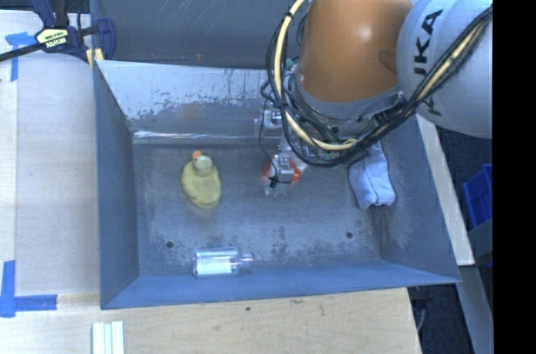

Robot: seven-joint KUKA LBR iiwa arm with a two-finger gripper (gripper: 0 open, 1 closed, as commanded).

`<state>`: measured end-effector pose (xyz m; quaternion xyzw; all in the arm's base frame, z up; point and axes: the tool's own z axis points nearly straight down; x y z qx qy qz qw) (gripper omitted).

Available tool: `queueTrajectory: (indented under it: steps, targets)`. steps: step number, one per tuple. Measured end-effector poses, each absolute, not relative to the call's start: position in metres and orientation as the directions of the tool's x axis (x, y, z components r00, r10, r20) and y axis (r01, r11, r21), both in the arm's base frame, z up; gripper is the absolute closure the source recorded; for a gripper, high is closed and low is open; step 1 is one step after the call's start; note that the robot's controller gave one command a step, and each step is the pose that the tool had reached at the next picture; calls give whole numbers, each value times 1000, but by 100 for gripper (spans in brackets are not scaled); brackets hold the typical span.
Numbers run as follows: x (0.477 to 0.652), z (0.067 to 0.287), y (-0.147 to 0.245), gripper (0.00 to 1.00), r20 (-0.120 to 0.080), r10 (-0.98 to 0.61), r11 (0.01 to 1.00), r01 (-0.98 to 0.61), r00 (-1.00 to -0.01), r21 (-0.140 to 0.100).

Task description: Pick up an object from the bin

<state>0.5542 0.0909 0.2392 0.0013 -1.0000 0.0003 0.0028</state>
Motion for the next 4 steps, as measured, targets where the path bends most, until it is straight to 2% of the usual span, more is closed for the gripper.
queueTrajectory:
  steps: [1,2,3,4]
  targets:
    - [555,244,90,0,-3,0,1000,0,-1000,1]
    - [573,160,83,0,5,5,1000,5,-1000,0]
    - [569,171,66,0,-3,79,997,79,-997,1]
    - [550,136,43,0,1,178,984,178,-984,0]
